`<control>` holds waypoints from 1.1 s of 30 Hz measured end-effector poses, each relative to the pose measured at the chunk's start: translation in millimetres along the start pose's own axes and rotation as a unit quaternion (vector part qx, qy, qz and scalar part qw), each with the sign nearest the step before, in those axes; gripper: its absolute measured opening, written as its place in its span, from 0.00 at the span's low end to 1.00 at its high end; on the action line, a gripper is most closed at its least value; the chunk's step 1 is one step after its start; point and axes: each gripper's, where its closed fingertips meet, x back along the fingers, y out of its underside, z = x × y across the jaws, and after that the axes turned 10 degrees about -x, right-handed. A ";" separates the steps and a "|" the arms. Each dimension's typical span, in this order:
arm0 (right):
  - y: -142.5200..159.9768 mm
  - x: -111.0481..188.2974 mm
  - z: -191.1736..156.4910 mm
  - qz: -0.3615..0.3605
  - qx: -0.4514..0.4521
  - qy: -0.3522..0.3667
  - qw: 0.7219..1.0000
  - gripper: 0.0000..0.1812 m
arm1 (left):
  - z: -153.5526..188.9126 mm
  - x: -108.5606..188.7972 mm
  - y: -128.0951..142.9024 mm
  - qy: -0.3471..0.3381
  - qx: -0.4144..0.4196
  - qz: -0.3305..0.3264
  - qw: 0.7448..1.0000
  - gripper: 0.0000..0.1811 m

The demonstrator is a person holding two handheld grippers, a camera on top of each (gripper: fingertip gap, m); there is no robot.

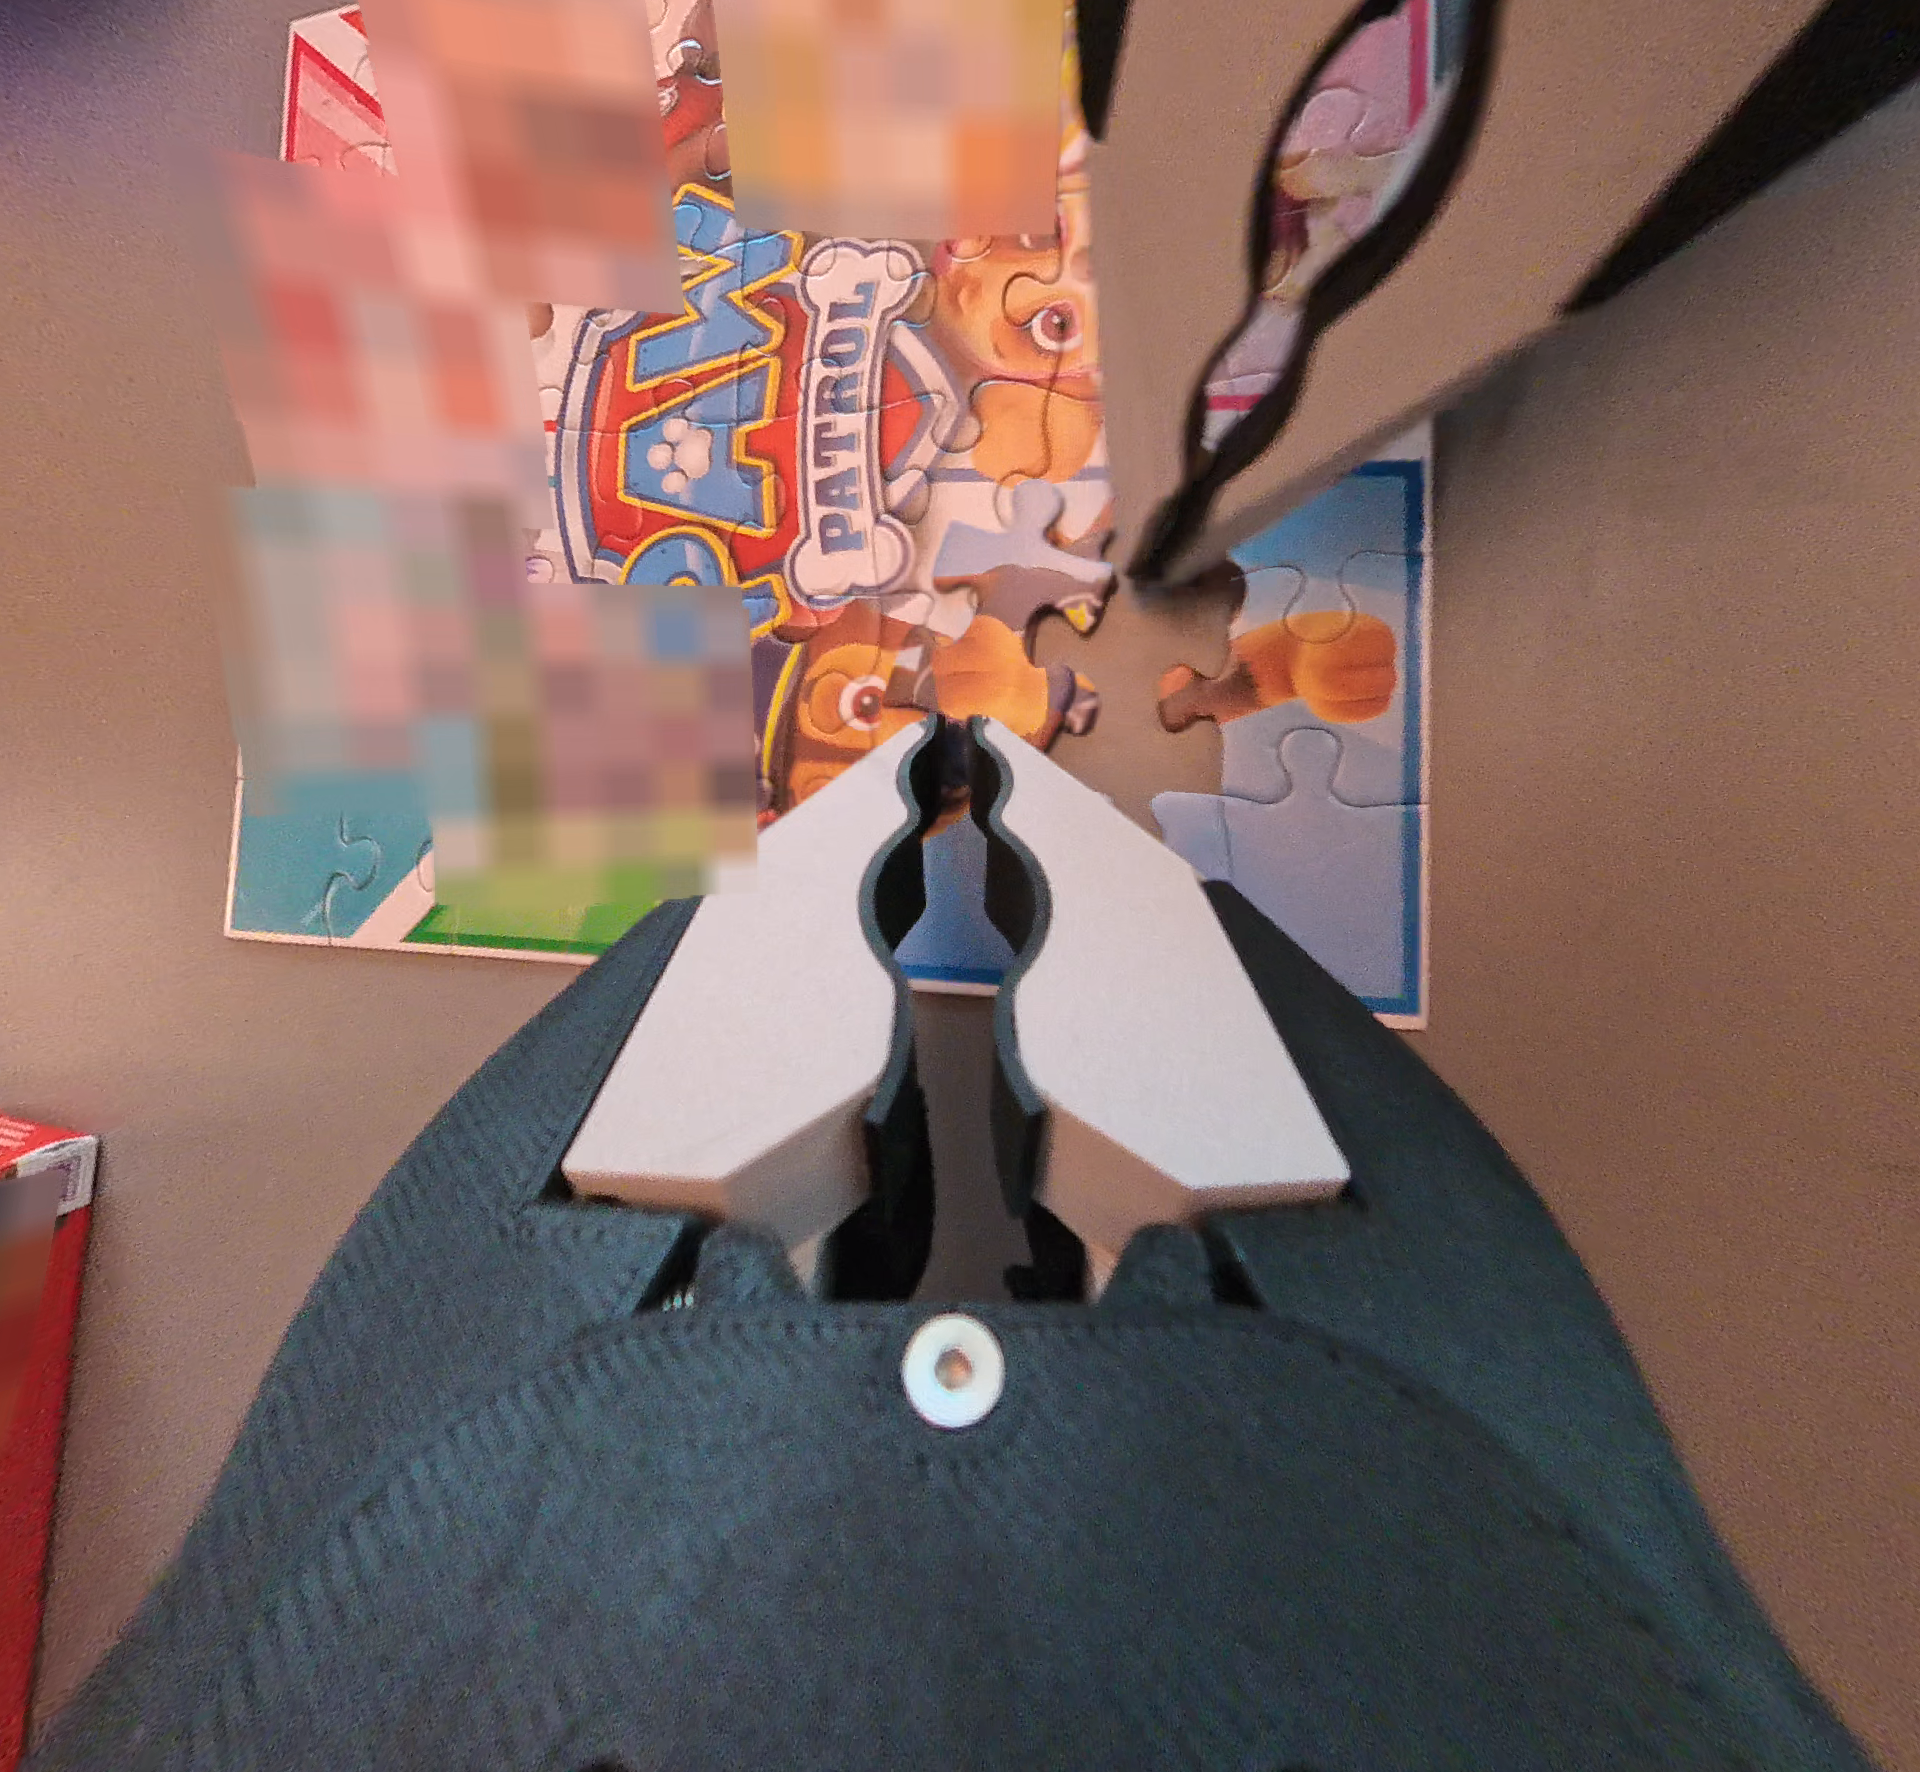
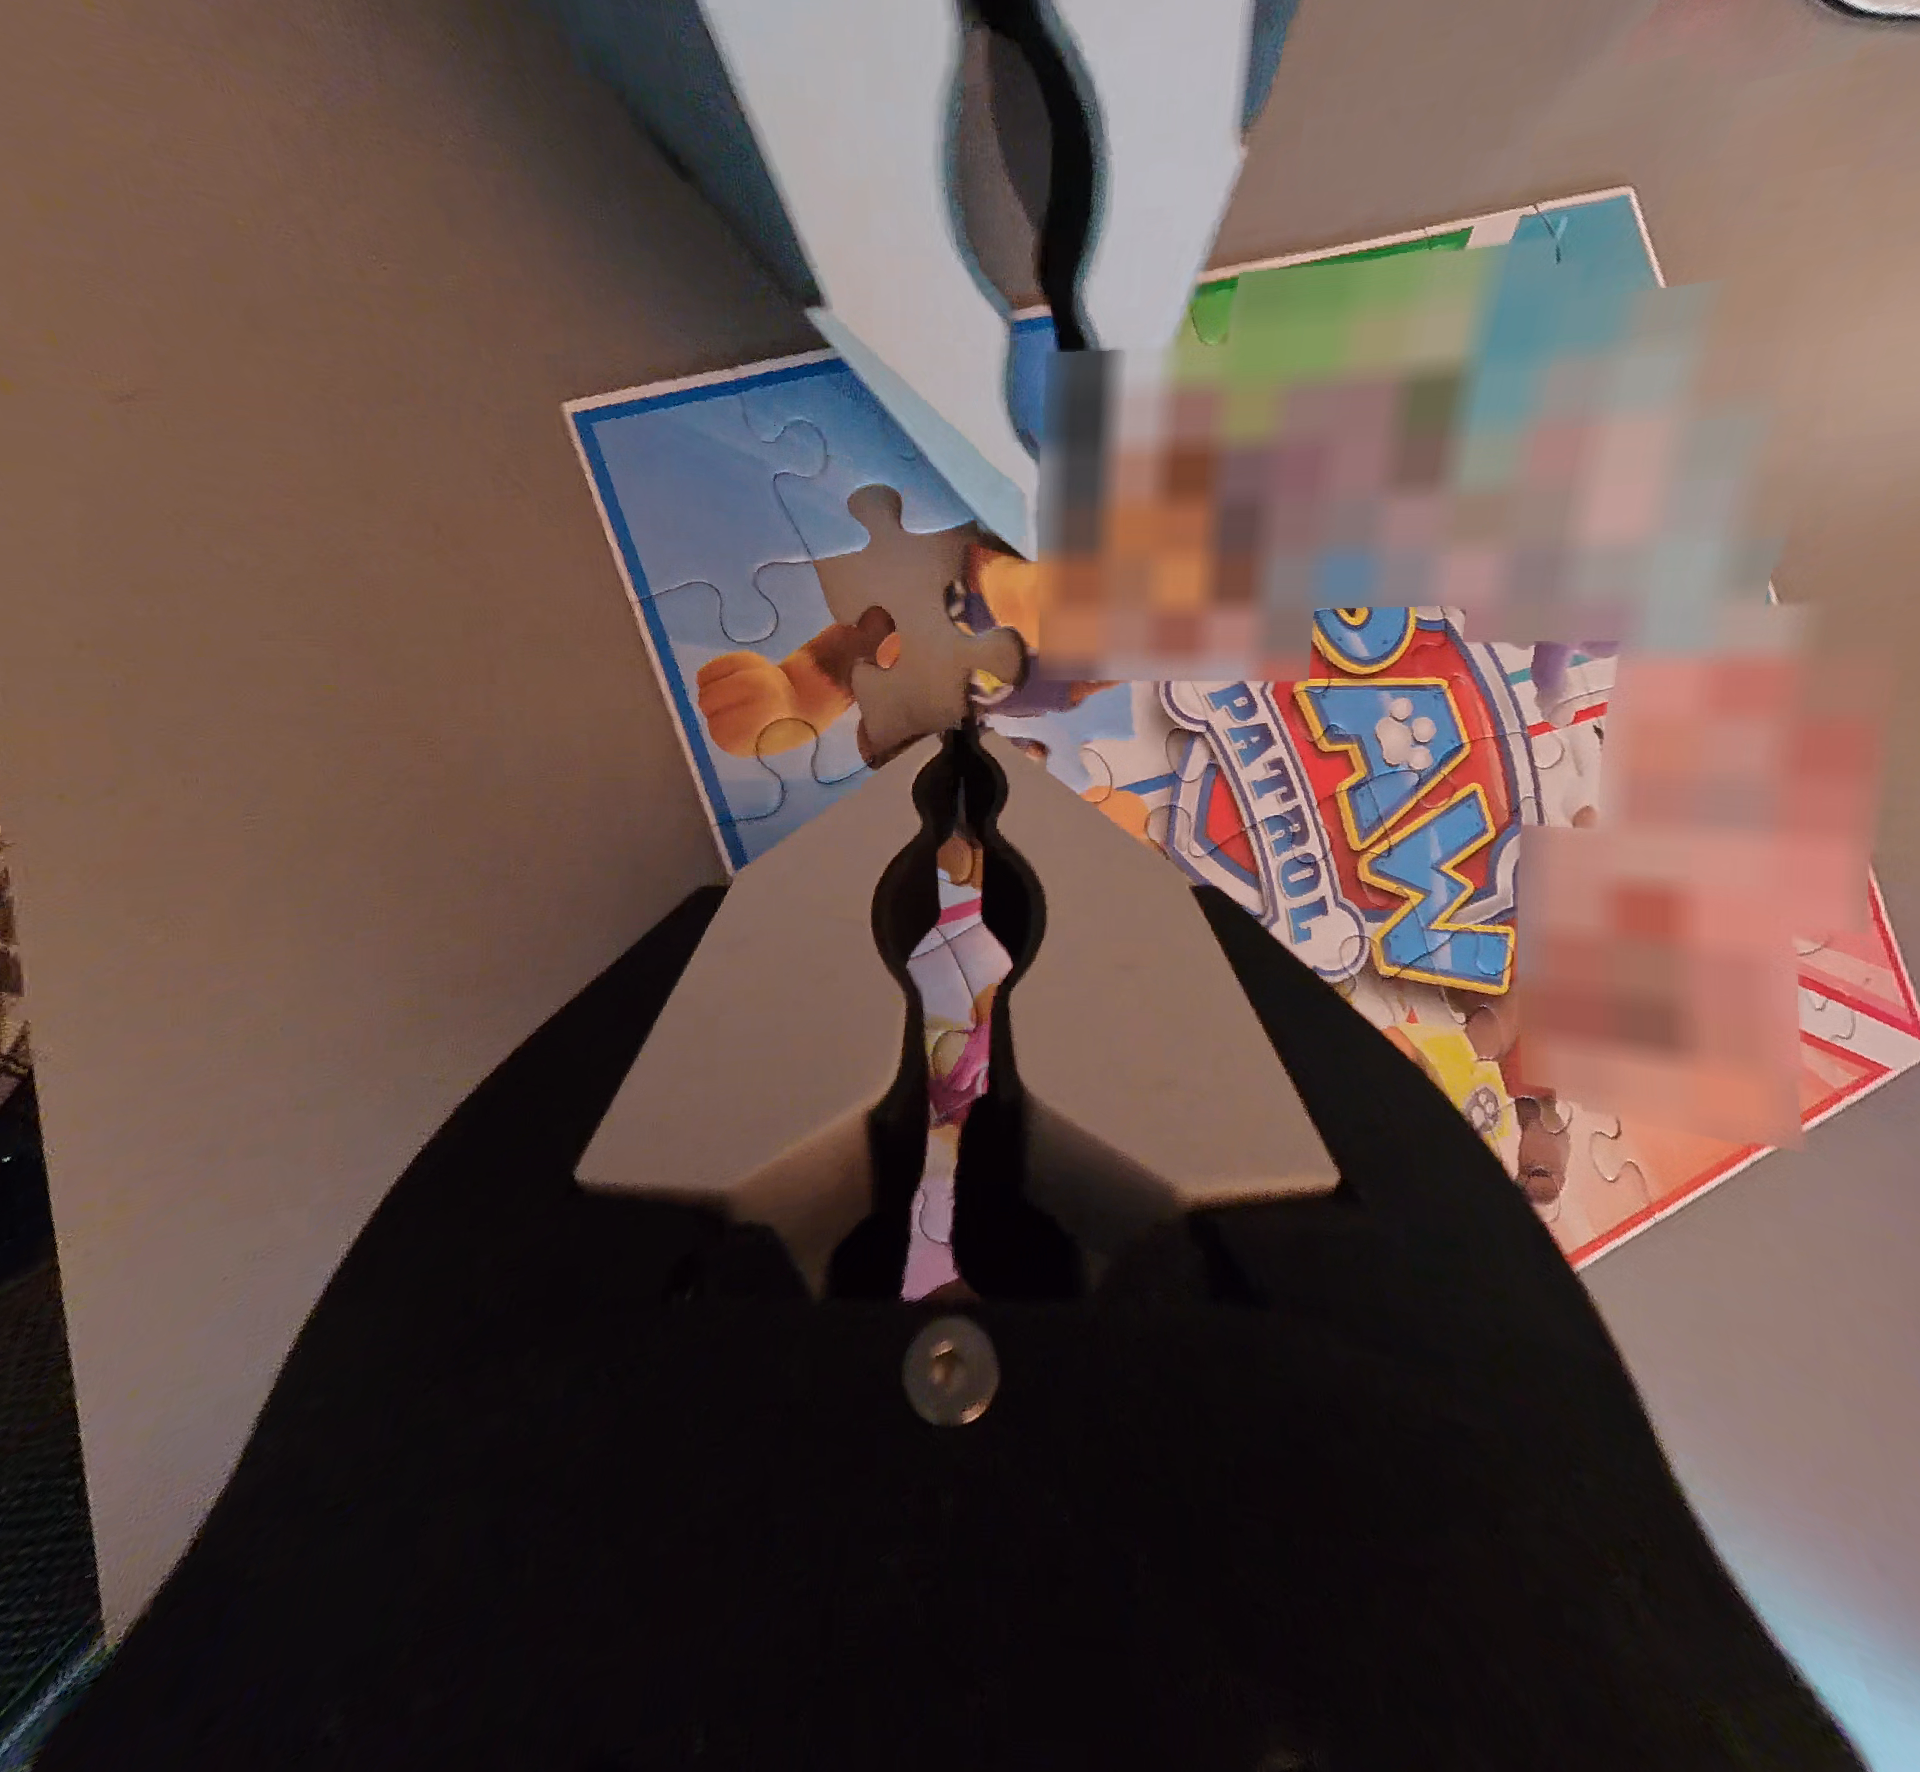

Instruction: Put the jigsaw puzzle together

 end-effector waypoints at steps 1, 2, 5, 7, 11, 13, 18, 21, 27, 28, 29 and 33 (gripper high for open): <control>-1.5 1.1 -4.1 0.004 0.001 -0.011 1.000 0.00 | -2.9 -0.8 0.4 0.001 -0.003 -0.002 1.000 0.01; -2.9 3.2 -3.4 0.008 -0.007 -0.013 1.000 0.01 | -5.8 -1.6 1.1 0.001 -0.008 -0.005 1.000 0.01; -1.5 7.9 24.8 0.016 -0.049 0.034 0.998 0.00 | -11.3 -4.6 0.3 0.002 -0.021 -0.011 1.000 0.01; 4.7 3.2 36.1 0.004 -0.066 0.049 0.997 0.00 | -12.4 -6.6 -2.0 0.007 -0.030 -0.013 0.999 0.01; 0.4 -1.6 21.7 0.013 -0.065 0.009 0.998 0.00 | -17.1 -9.2 -3.2 0.012 -0.040 -0.017 0.999 0.01; -2.8 -1.7 11.9 0.018 -0.068 -0.019 0.997 0.00 | -18.9 -10.3 -3.9 0.015 -0.044 -0.018 0.999 0.01; 8.8 2.1 56.0 0.008 -0.110 0.071 0.991 0.02 | -21.4 -10.8 -2.9 0.025 -0.059 -0.025 0.998 0.01; 7.5 0.7 49.1 0.000 -0.094 0.062 0.994 0.00 | -23.7 -11.2 -2.3 0.026 -0.067 -0.030 0.997 0.01; 6.3 2.9 50.8 0.006 -0.114 0.054 0.992 0.00 | -28.3 -13.6 -3.2 0.026 -0.076 -0.029 0.996 0.01; 8.6 1.4 54.6 0.001 -0.114 0.064 0.991 0.00 | -29.1 -13.6 -2.8 0.026 -0.079 -0.032 0.996 0.00; 6.6 0.5 55.3 0.007 -0.115 0.067 0.991 0.00 | -30.5 -13.7 -1.9 0.024 -0.084 -0.036 0.996 0.00; -0.5 -0.4 22.5 0.003 -0.110 -0.029 0.993 0.00 | -33.5 -14.3 -1.3 0.024 -0.087 -0.040 0.995 0.00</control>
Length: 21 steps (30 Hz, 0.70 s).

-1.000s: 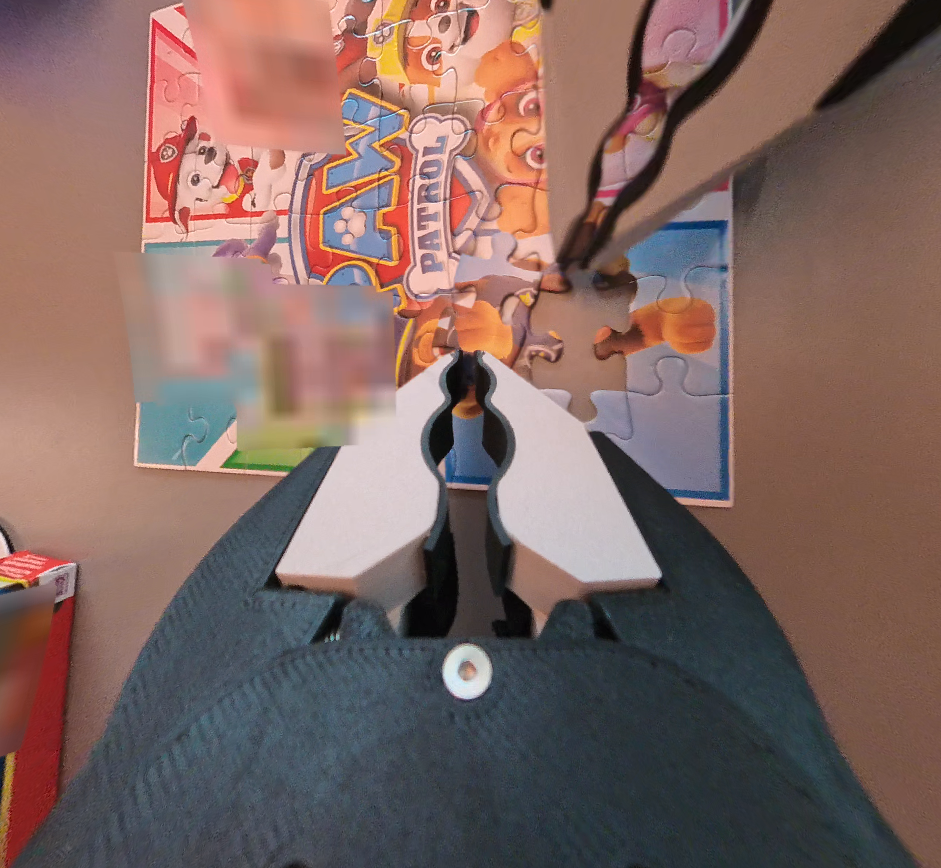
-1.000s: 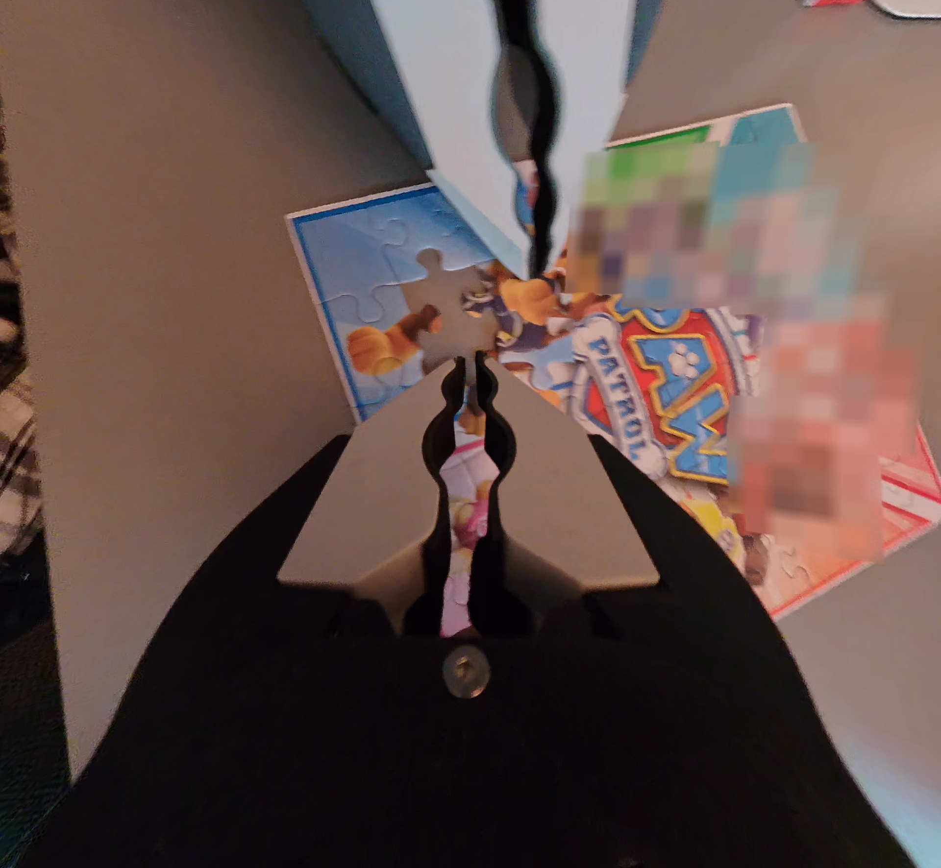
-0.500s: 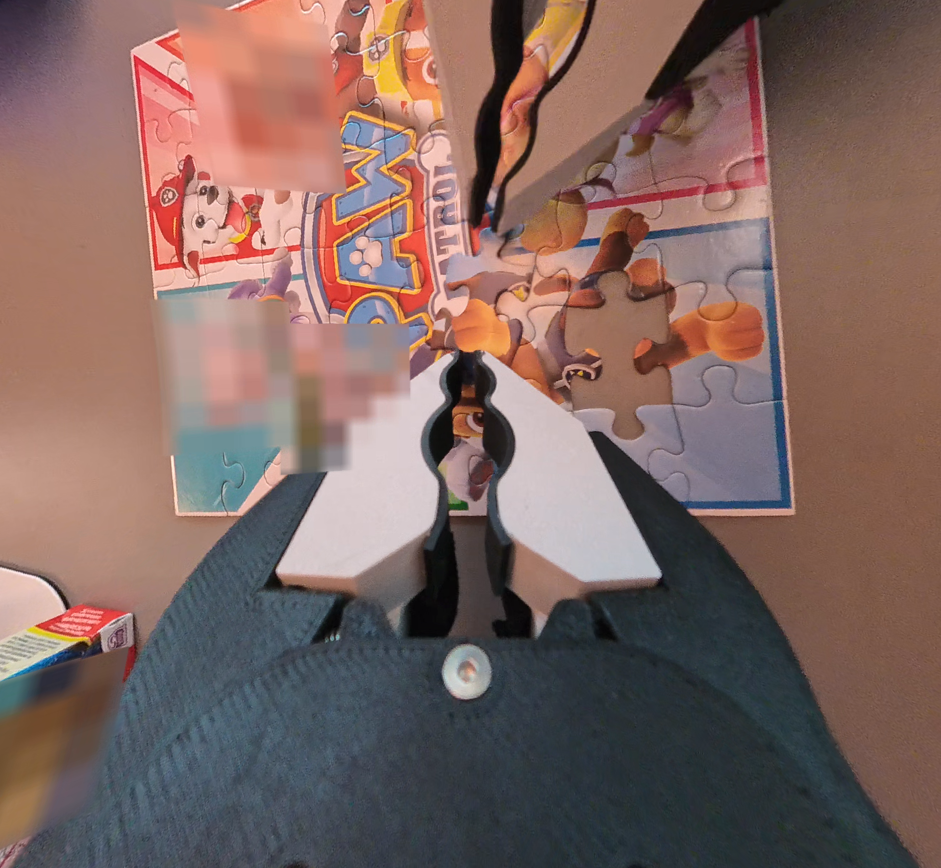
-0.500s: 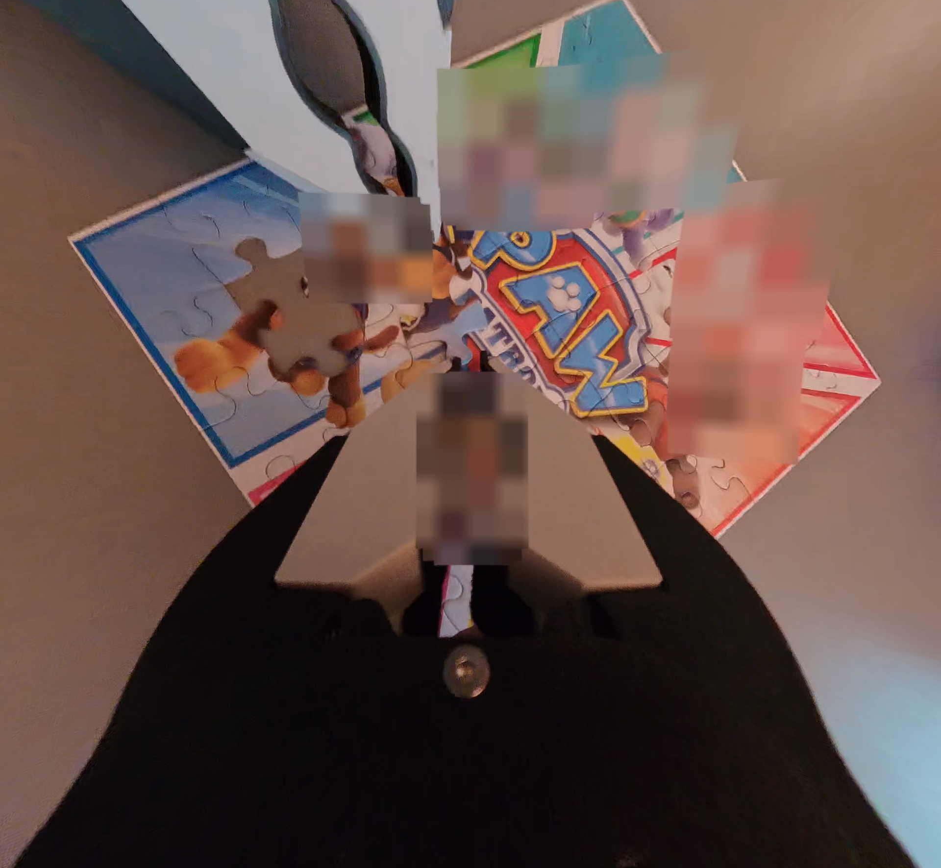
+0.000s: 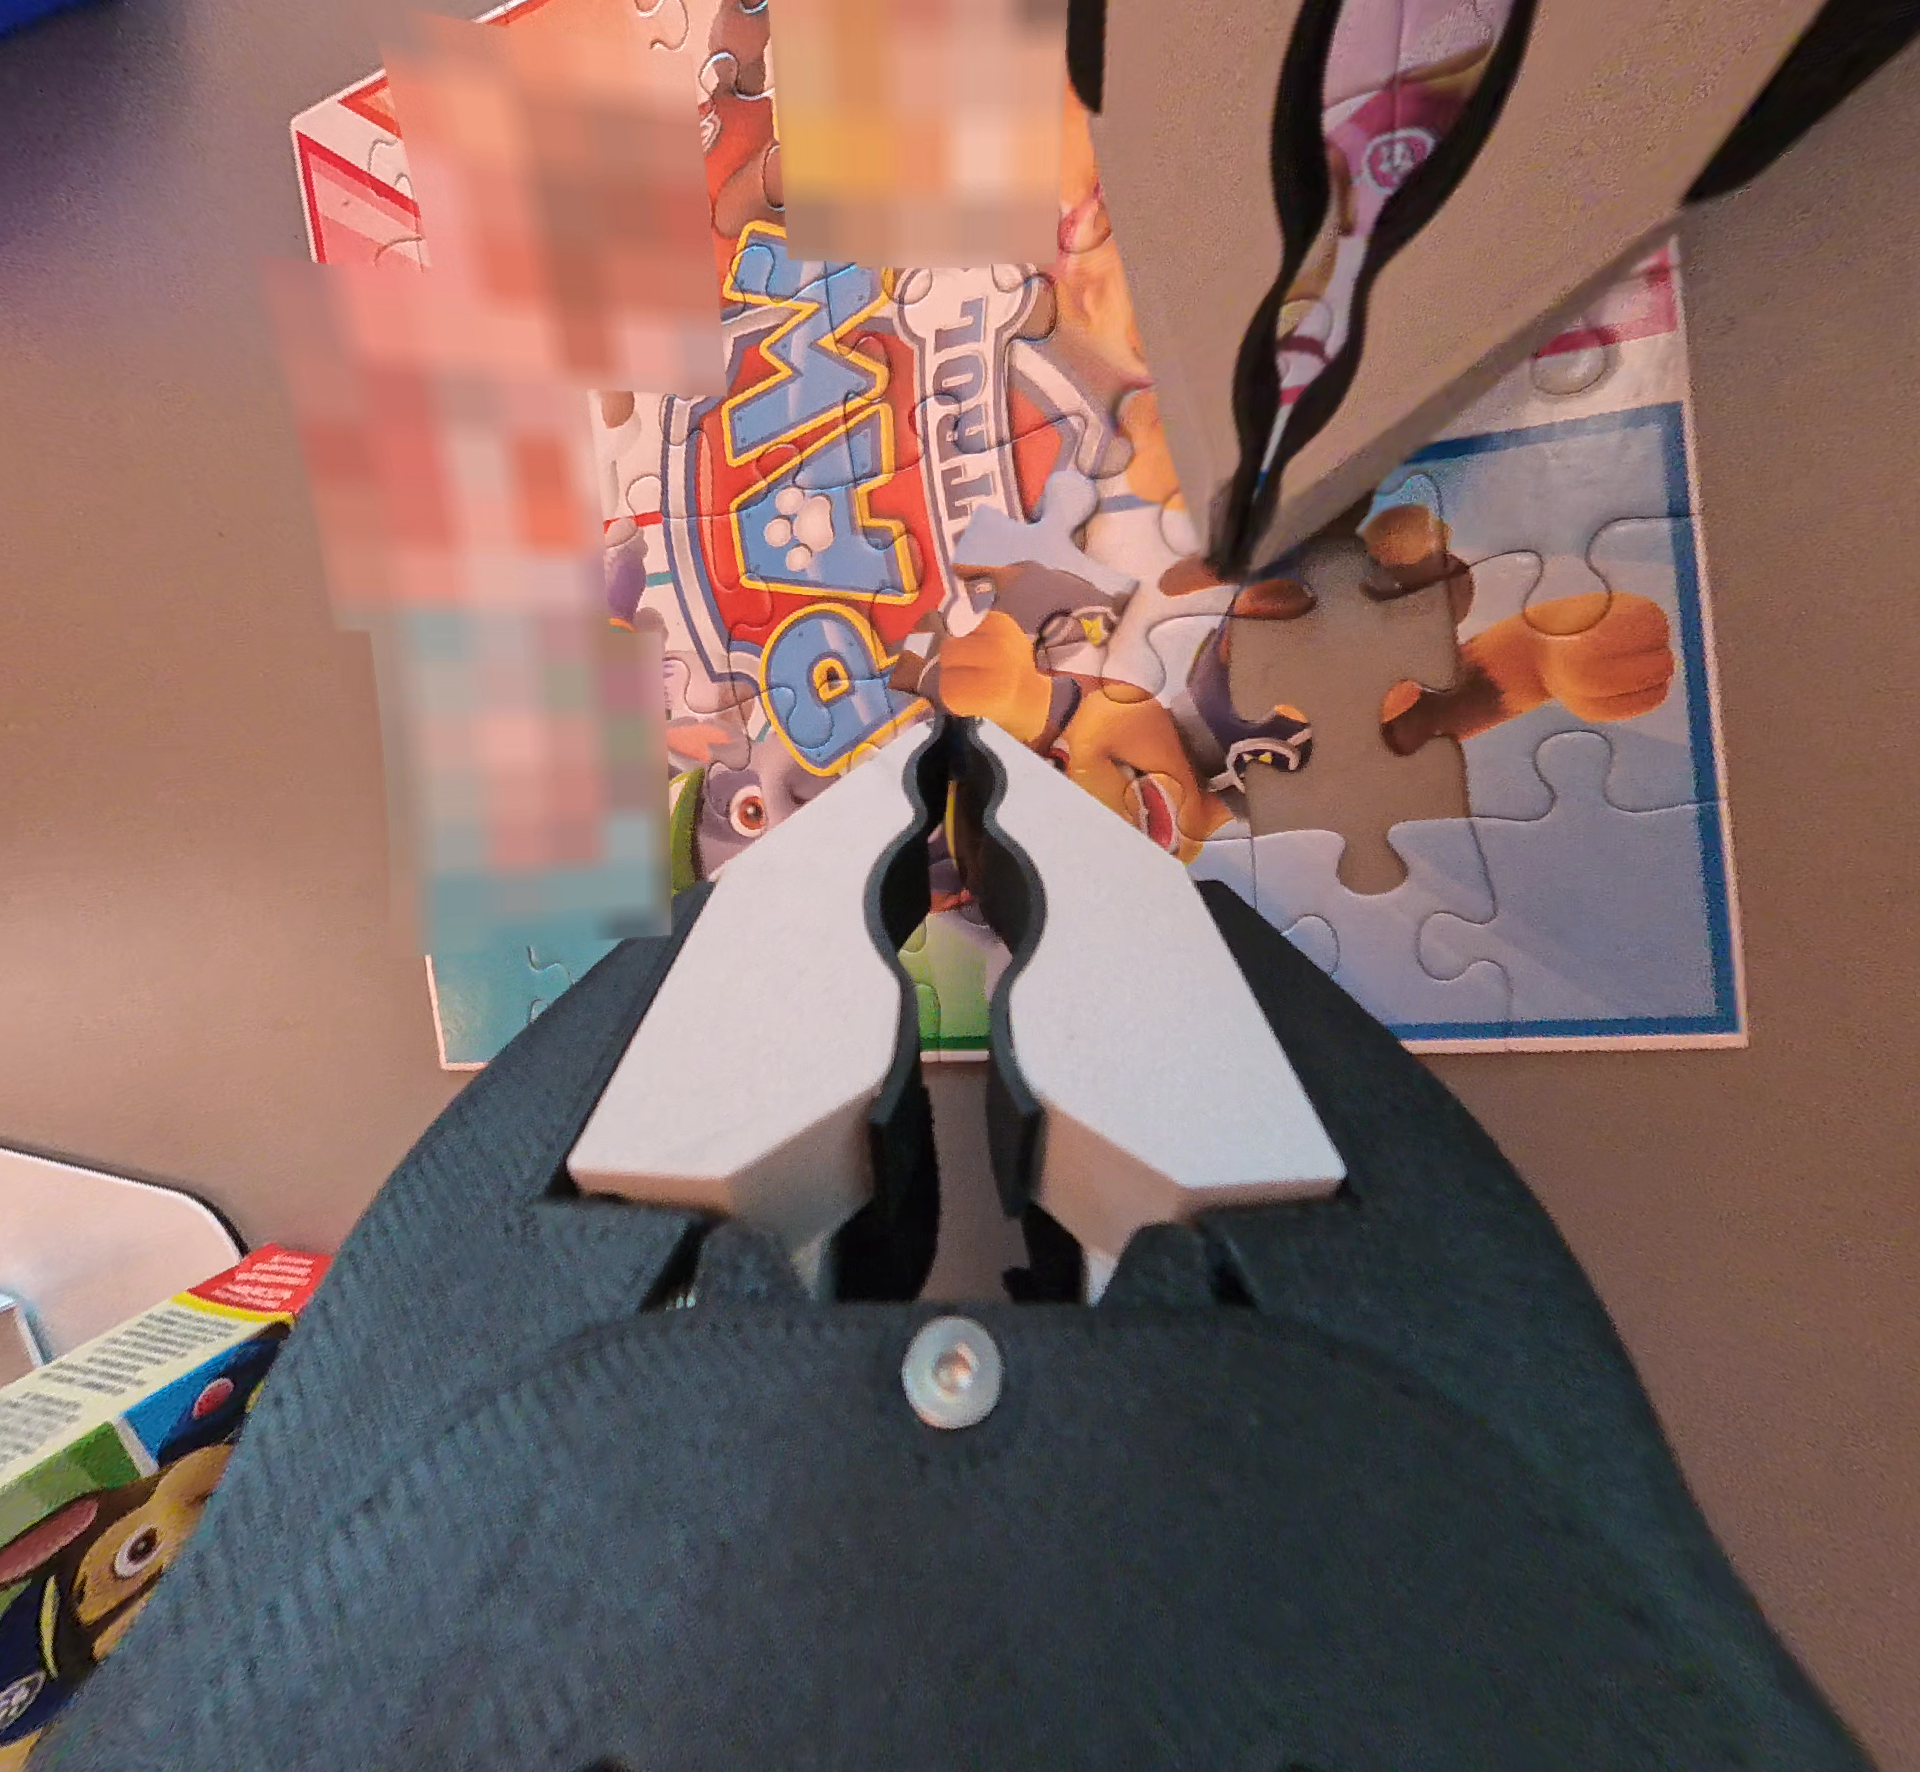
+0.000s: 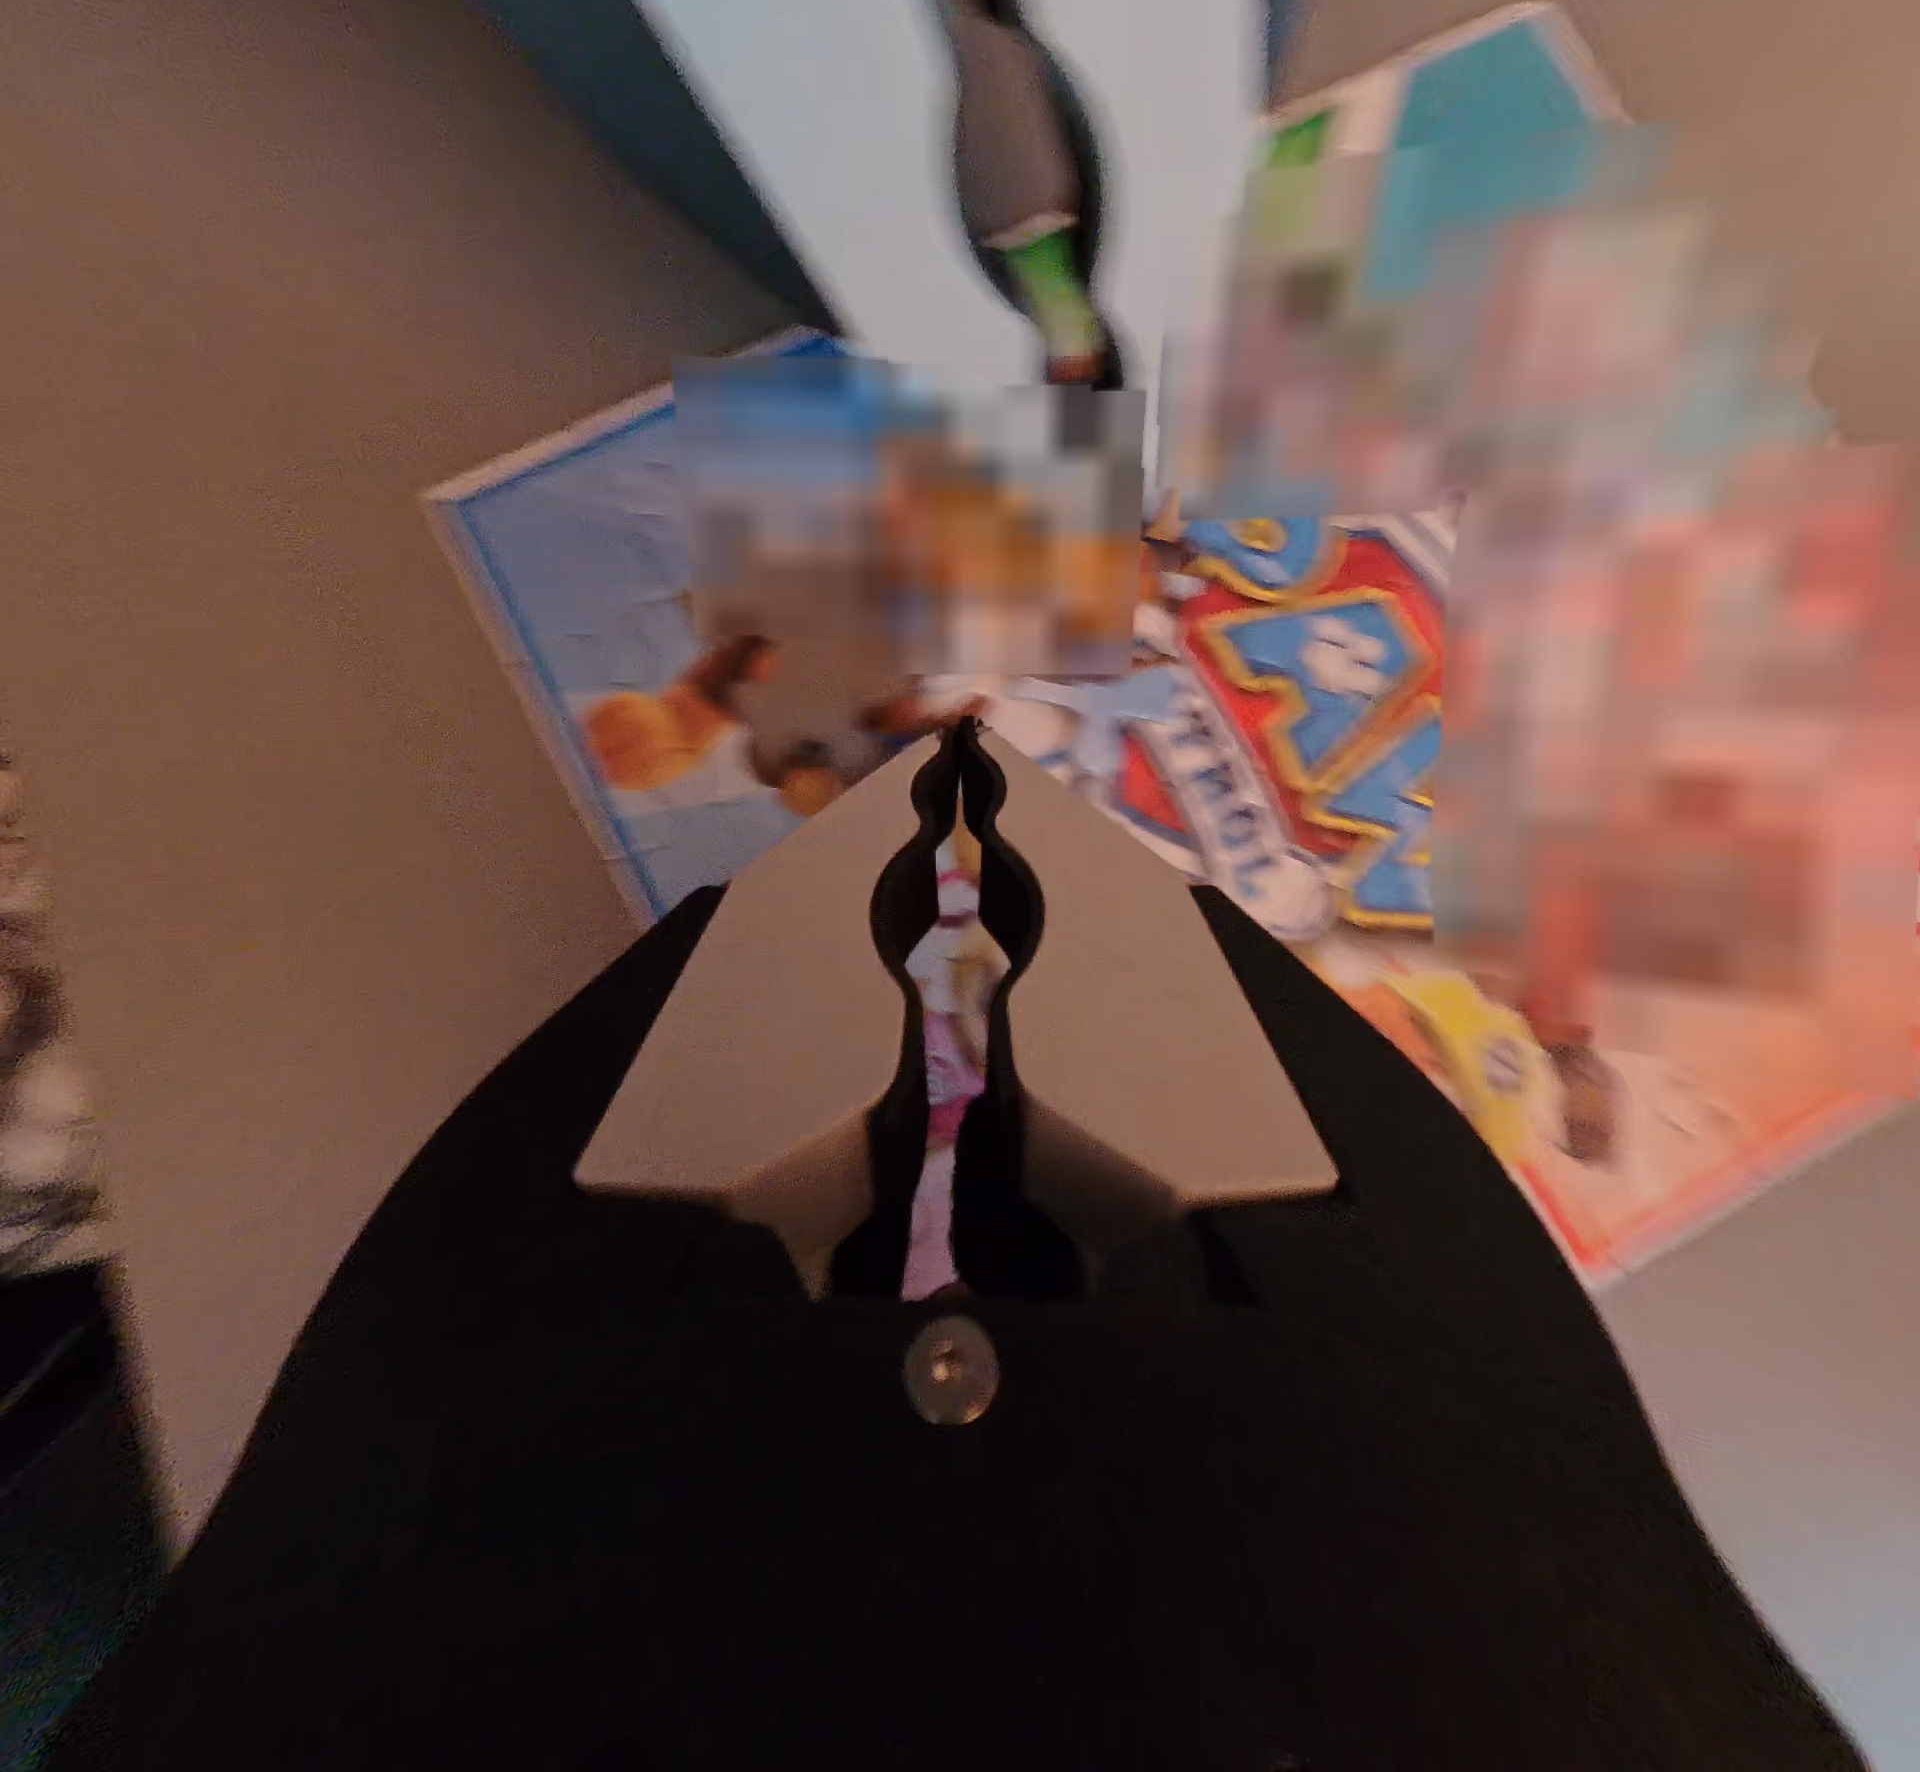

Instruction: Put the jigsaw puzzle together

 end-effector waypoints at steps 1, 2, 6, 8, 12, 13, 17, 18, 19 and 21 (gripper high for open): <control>-2.4 1.0 1.6 0.007 -0.006 0.002 1.000 0.00 | -0.3 -0.2 -0.1 0.000 -0.002 0.001 1.000 0.00; -3.2 3.2 15.2 0.012 -0.009 0.036 0.999 0.00 | -0.3 -0.2 -0.1 0.001 -0.004 0.001 1.000 0.00; 0.9 3.3 43.6 0.012 -0.026 0.093 0.995 0.00 | -1.6 -1.0 -0.9 0.002 -0.003 0.005 1.000 0.00; -2.9 -0.1 35.3 0.018 -0.017 0.079 0.997 0.00 | -2.6 -1.8 -1.6 0.002 -0.005 0.005 1.000 0.00; -6.4 -5.2 15.8 0.016 -0.010 0.045 0.999 0.00 | -4.3 -3.4 -3.8 0.000 -0.011 0.003 1.000 0.00; -7.3 -6.4 10.7 0.018 -0.007 0.038 0.999 0.00 | -4.2 -3.9 -5.0 0.001 -0.011 0.004 1.000 0.00; -13.3 -15.0 -13.4 0.029 0.001 0.009 1.000 0.00 | -0.7 -7.5 -13.5 0.007 -0.020 0.018 1.000 0.00; -16.0 -16.9 -18.9 0.035 0.002 0.001 0.999 0.00 | 1.3 -7.9 -16.6 0.013 -0.024 0.027 0.999 0.00; -19.0 -17.8 -22.6 0.043 0.001 -0.006 0.999 0.00 | 2.4 -8.3 -18.3 0.018 -0.023 0.034 0.999 0.00; -21.3 -20.2 -21.3 0.048 0.003 0.003 0.999 0.00 | 2.6 -8.7 -19.6 0.023 -0.025 0.044 0.998 0.00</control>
